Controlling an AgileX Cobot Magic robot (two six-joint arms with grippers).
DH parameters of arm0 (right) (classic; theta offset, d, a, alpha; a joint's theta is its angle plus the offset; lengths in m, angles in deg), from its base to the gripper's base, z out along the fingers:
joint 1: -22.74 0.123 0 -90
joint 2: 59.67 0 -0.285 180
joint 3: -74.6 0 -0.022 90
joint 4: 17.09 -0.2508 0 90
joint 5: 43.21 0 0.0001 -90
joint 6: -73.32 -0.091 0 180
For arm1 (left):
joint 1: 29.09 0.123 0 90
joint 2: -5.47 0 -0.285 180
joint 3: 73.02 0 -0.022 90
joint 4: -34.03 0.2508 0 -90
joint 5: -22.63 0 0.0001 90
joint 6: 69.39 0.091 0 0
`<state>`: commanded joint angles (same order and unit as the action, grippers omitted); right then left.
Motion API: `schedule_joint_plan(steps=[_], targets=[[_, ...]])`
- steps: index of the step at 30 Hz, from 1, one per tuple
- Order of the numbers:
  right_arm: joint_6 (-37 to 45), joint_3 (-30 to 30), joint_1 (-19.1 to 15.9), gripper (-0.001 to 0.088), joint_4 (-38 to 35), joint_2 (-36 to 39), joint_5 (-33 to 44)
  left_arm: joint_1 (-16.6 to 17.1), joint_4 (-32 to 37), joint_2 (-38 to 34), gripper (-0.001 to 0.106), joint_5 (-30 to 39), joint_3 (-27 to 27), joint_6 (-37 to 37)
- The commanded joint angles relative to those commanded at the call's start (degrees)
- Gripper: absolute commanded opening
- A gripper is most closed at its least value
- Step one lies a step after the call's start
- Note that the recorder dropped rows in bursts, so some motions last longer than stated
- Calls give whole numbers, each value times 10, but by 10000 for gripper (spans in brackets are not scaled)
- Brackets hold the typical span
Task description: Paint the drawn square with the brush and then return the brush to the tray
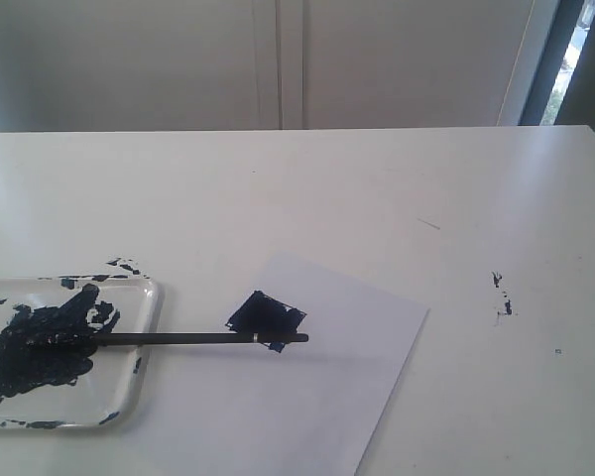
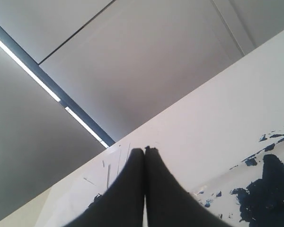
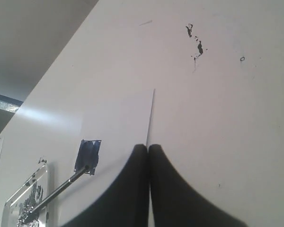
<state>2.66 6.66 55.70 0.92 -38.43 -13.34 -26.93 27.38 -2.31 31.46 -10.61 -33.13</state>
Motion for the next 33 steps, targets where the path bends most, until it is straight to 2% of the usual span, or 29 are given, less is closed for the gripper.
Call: schedule_joint_plan(steps=[5,6,8,9,10,13,15,17,20,22,24,27,31,33], targets=[[1,-9,0,0,5,0,-15,0,-1,0,0,2,0,0],[4,-12,0,0,12,0,-34,0,-1,0,0,2,0,0],[17,-21,0,0,72,0,-106,0,-1,0,0,2,0,0],[17,-24,0,0,119,0,-137,0,-1,0,0,2,0,0],[17,-26,0,0,211,0,-180,0,-1,0,0,2,0,0],[13,-26,0,0,437,0,-231,0,-1,0,0,3,0,0],[-2,-26,0,0,510,0,-235,0,-2,0,0,14,1,-2],[-68,-26,0,0,505,0,-217,0,-31,0,0,-5,11,-2],[-214,-32,0,0,494,0,-195,0,-71,0,0,-62,45,-2],[-292,-47,0,0,467,0,-213,0,-71,0,0,-88,65,-2],[-332,-70,0,0,457,0,-241,0,-75,0,0,-88,76,-4],[-334,-93,0,0,466,-2,-271,0,-104,0,0,-93,89,-5],[-312,-93,0,0,470,-31,-254,0,-128,0,0,-88,91,-5],[-317,-93,0,0,436,-42,-238,0,-128,0,0,-79,92,-5]])
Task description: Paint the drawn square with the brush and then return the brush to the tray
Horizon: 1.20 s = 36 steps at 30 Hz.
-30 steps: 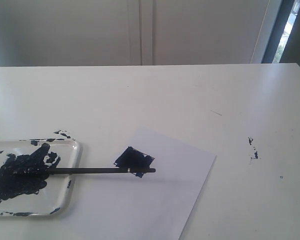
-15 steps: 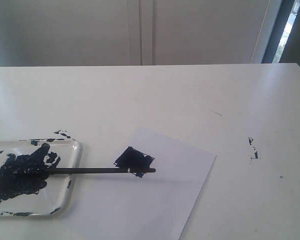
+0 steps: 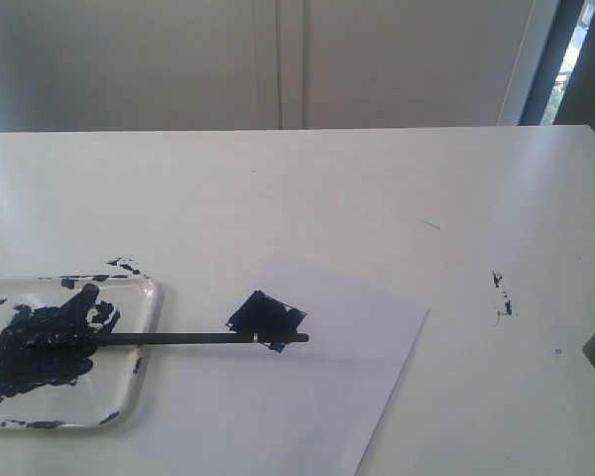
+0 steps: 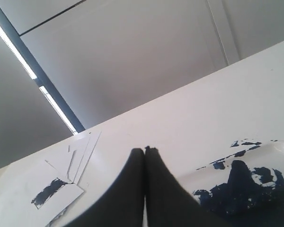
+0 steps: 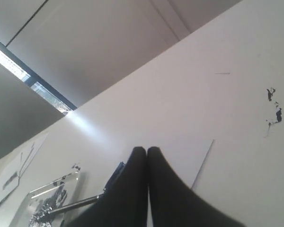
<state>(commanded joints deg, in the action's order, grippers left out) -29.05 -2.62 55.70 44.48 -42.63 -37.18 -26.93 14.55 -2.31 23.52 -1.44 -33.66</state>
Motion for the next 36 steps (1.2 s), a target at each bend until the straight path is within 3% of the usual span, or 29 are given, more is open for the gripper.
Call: schedule_joint_plan(steps=[3,10,24,28,30,33,36], targets=[[-13,0,0,0,-86,-8,40,0,0,0,0,-13,16,0],[-13,0,0,0,-88,-13,57,0,0,0,0,-35,52,1],[-13,0,1,0,-97,-28,57,0,0,0,0,-39,56,2],[3,0,1,0,-204,-34,61,0,0,0,0,-39,56,2],[137,0,1,0,-240,-40,109,0,0,0,0,-39,56,2],[366,0,1,0,-364,-46,161,0,0,0,0,-39,56,2],[636,0,1,0,-457,-46,122,0,0,0,0,-39,56,2]])
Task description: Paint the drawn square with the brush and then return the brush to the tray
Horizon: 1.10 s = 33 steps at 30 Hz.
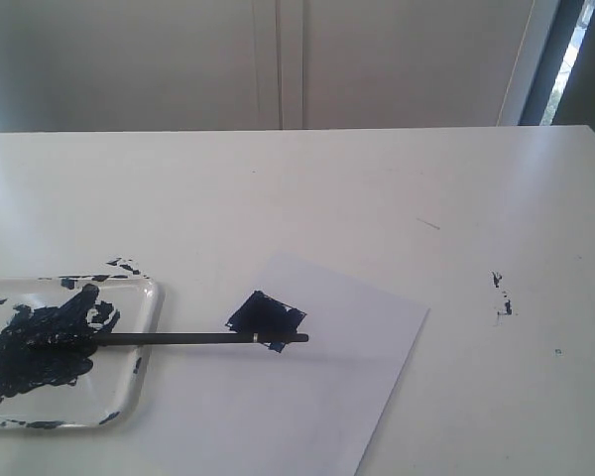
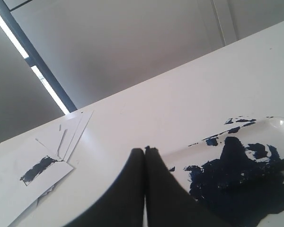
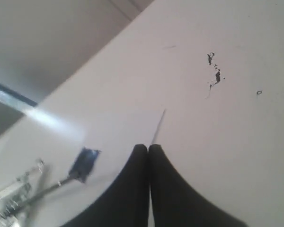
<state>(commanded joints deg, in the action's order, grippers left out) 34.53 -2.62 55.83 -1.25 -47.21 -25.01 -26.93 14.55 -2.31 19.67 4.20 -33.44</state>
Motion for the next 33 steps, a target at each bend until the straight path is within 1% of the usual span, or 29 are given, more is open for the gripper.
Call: schedule_joint_plan(steps=[1,2,3,4,5,7,9,11,13,15,33], targets=[[205,0,0,0,-90,-1,-60,0,0,0,0,0,0,0],[282,0,0,0,-129,-4,-79,0,0,0,0,0,0,0],[438,0,0,0,-219,-18,-99,0,0,0,0,0,0,0],[483,0,0,0,-241,-27,-98,0,0,0,0,0,0,0],[507,0,0,0,-246,-47,-71,0,0,0,0,0,0,0],[507,0,-1,0,-234,-47,-38,0,0,0,0,0,0,0],[507,0,-13,0,-233,-47,-24,0,0,0,0,0,0,0],[504,0,-48,0,-235,-47,-25,0,0,0,0,0,0,0],[502,0,-88,0,-258,-47,-47,0,0,0,0,-1,0,0],[501,0,-116,0,-263,-47,-50,0,0,0,0,-1,0,0],[501,0,-119,0,-263,-47,-50,0,0,0,0,-1,0,0]])
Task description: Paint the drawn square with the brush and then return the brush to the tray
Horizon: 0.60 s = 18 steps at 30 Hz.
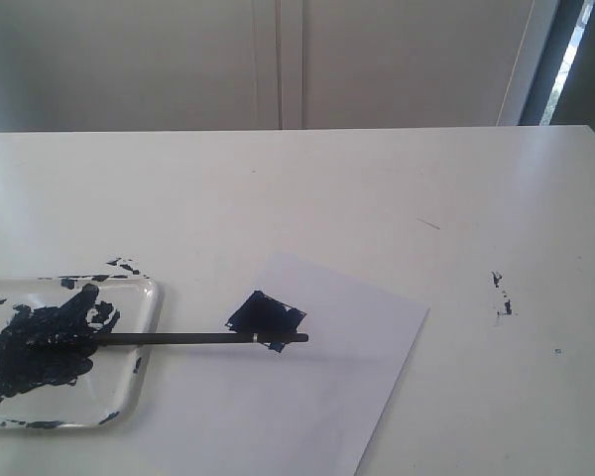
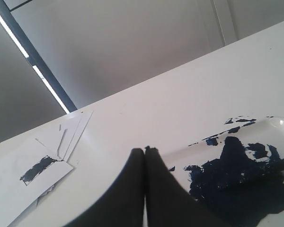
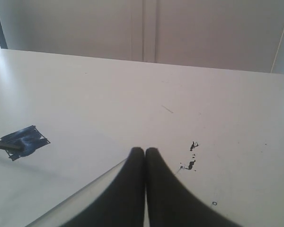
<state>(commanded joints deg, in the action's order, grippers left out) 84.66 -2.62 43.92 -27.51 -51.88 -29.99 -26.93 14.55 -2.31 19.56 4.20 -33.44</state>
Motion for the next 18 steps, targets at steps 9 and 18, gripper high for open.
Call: schedule_joint_plan(steps=[9,18], targets=[[0,0,0,0,0,0,0,-1,-4,0,0,88,0,-137],[0,0,0,0,0,0,0,-1,-36,0,0,163,0,-167]])
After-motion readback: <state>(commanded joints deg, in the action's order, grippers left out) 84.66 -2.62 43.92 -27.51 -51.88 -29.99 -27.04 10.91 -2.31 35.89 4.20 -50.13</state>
